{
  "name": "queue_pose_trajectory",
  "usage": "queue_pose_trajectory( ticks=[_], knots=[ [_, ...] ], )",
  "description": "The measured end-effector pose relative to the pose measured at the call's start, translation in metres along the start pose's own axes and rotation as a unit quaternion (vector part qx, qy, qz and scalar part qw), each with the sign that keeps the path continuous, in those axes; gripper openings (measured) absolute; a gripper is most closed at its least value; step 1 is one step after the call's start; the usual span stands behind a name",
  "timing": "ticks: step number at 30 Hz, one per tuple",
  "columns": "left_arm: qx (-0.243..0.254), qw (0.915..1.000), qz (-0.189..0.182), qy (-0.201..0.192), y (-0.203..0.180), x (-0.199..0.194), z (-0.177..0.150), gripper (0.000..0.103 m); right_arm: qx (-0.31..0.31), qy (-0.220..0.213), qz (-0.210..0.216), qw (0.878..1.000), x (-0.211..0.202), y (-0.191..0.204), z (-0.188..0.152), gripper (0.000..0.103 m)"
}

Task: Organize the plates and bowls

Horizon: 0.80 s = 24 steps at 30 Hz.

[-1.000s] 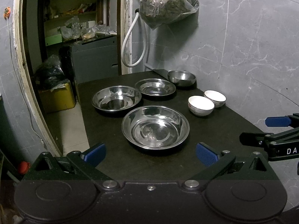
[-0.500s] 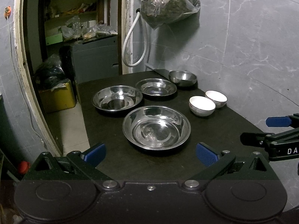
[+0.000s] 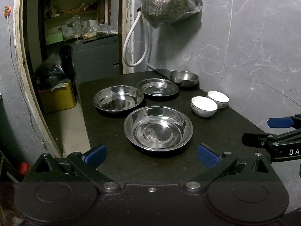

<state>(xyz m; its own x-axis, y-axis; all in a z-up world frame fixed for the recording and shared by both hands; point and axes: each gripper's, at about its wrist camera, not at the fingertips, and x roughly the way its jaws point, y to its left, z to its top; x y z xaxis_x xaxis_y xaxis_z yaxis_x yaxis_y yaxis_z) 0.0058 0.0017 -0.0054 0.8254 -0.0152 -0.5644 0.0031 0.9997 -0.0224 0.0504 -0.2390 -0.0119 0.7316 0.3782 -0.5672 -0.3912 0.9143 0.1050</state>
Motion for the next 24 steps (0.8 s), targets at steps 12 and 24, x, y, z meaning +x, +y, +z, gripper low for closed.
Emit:
queue_pose_trajectory(
  ticks=[12,24],
  knots=[
    [-0.033,0.9993,0.014,0.009,0.011,0.017,0.006,0.102,-0.015,0.010,-0.015,1.000,0.006,0.003,0.004,0.103],
    [-0.124,0.9875,0.091,0.033,0.051,0.070,0.033,0.102,0.009,0.007,0.019,1.000,0.053,-0.023,0.046,0.103]
  ],
)
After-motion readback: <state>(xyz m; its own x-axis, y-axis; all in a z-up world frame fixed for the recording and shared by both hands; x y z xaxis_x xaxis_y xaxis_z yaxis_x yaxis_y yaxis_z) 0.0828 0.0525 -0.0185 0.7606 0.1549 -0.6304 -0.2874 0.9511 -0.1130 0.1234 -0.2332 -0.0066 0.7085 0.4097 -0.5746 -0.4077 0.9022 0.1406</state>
